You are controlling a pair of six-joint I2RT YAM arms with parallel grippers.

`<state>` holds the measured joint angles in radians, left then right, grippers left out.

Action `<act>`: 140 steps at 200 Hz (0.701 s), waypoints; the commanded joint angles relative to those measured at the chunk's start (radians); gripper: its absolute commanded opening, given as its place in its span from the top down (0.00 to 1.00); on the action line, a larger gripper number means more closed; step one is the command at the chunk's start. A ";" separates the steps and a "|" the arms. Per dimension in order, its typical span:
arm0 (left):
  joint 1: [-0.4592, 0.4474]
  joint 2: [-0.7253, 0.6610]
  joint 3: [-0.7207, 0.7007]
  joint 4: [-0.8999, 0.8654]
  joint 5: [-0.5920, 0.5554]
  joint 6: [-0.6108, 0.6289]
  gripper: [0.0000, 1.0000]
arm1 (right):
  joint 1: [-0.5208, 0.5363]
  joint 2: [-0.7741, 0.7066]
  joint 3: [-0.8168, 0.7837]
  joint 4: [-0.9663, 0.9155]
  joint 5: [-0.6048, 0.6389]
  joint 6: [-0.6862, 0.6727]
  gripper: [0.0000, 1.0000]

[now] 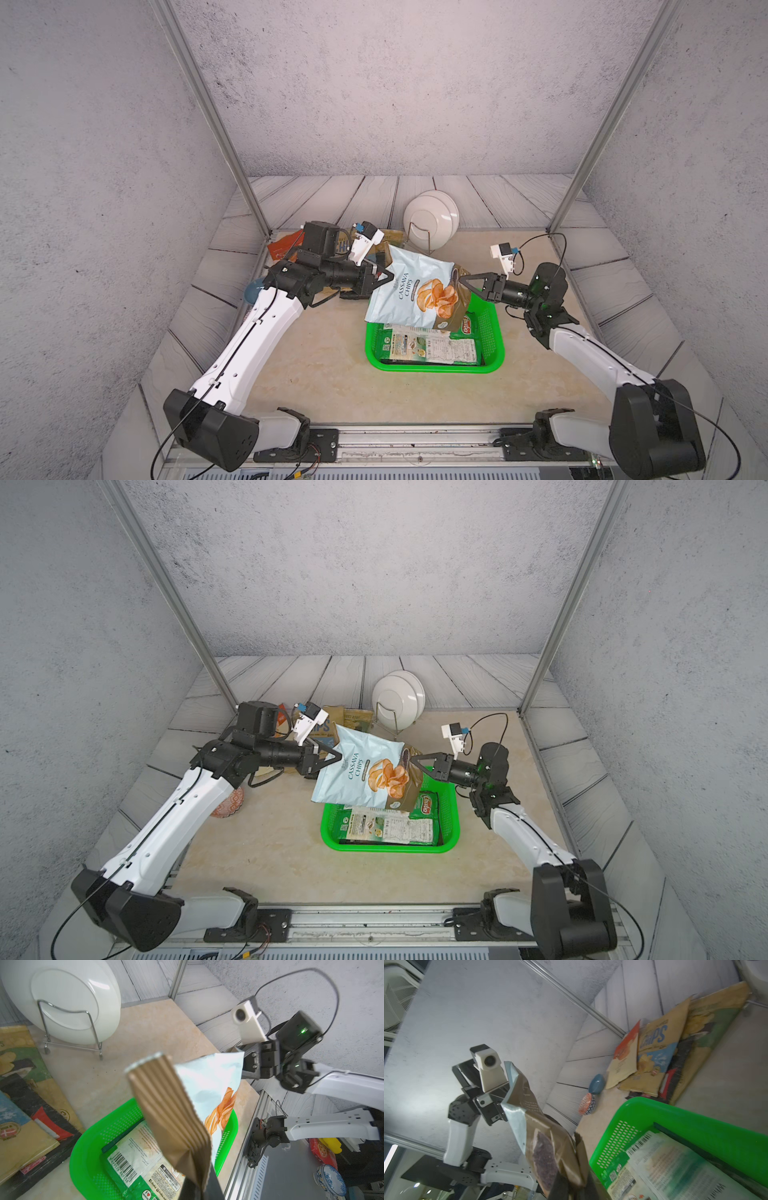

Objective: Put the potato chips into the basket
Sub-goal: Place the potato chip in the basket.

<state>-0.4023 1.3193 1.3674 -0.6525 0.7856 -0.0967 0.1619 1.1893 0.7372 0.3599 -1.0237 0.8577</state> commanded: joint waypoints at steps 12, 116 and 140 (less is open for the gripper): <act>0.003 0.020 -0.110 0.023 0.000 0.094 0.82 | 0.004 -0.102 0.117 -0.653 0.202 -0.433 1.00; 0.003 0.089 -0.260 0.065 0.037 0.241 0.69 | 0.026 0.010 0.104 -0.807 0.274 -0.496 1.00; 0.003 0.066 -0.242 0.036 -0.006 0.259 0.63 | 0.047 0.050 0.103 -0.798 0.281 -0.486 1.00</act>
<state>-0.4004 1.4105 1.1126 -0.5949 0.8070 0.1169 0.1864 1.1973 0.8375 -0.4160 -0.7513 0.3870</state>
